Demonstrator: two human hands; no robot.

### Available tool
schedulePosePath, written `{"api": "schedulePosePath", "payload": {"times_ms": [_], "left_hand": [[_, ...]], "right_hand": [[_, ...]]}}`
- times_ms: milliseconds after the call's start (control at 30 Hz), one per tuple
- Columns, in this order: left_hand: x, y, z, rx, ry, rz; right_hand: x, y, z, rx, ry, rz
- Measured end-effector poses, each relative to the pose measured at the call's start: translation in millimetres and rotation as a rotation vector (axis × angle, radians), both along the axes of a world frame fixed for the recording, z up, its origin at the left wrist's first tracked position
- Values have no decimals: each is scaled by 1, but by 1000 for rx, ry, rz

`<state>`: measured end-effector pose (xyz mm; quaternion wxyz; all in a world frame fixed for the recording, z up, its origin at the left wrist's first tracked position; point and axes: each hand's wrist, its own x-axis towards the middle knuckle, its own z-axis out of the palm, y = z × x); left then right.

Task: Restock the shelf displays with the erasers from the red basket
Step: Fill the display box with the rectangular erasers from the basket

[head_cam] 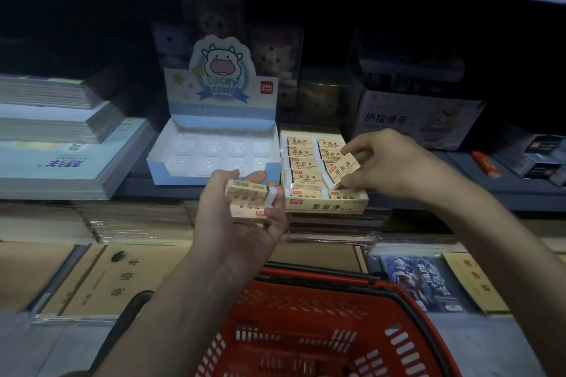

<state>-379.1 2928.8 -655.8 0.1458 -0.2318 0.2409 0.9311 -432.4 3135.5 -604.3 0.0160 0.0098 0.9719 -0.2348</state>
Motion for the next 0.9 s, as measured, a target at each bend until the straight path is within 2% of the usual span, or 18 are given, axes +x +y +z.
{"api": "schedulePosePath", "payload": {"times_ms": [167, 367, 700, 900], "left_hand": [[-1, 0, 1, -3, -15, 11], [-2, 1, -1, -28, -8, 2], [-1, 3, -4, -51, -6, -20], [-1, 4, -3, -59, -6, -28]], "right_hand": [[5, -5, 0, 310, 104, 29], [7, -2, -1, 393, 72, 58], [6, 2, -6, 414, 174, 125], [3, 4, -7, 341, 189, 138]]}}
